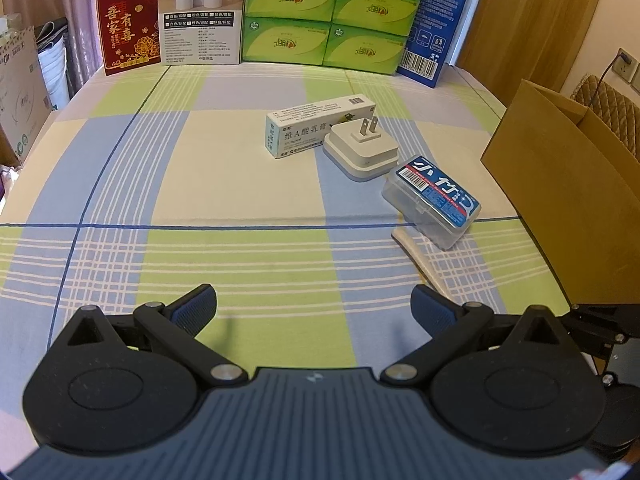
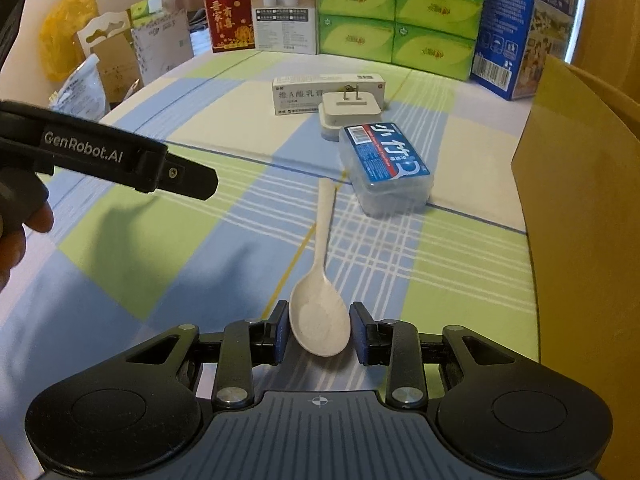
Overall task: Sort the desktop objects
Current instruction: 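Lift the spoon with the right gripper while the left tool approaches the blue plastic box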
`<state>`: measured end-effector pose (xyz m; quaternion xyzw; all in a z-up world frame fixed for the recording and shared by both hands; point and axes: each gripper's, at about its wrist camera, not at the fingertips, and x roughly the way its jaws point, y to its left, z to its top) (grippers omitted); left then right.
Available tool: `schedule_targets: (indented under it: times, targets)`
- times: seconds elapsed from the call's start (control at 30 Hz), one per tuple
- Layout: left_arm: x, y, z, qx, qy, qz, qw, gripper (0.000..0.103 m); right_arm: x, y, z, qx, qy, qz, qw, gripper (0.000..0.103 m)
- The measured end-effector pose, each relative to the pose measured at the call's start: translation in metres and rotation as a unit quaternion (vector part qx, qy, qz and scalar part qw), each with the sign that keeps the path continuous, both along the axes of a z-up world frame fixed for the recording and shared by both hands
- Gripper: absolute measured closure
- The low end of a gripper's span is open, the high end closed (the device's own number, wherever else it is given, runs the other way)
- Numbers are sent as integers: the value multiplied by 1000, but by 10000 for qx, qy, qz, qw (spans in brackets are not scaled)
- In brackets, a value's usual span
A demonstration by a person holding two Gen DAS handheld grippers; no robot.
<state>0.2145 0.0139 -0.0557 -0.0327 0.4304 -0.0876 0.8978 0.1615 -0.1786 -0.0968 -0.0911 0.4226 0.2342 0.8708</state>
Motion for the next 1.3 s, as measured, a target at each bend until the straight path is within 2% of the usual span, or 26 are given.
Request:
schedule_targets:
  times: [0.3,0.6,0.77,0.87,0.93,1.1,1.3]
  targets:
    - [0,0,0,5,4,-20,10000,2,4,-7,3,392,171,-289,9987,68]
    - [0,-1,0,21,9,-25,10000,1,-1,-1,3,252,116,-202,9994,74]
    - [0,1,1,13,-21,8,10000,1,-10,-2,21,238,-496,-170,9983,74]
    - [1,2,1,4,-26,38,10000,2,-8,-8,32,273,-836,-382,9954,74]
    - [2,2,1,5,-32,43,10000,2,0,-11,37,90,-1000,-576,9933,74]
    - [1,-1,2,25,-64,-36,10000,2,35,-14,35,-429,-1025,-915,9896,74]
    - [2,0,2,26,-66,-3,10000,2,66,-12,13,-1020,-771,-700,9893,74]
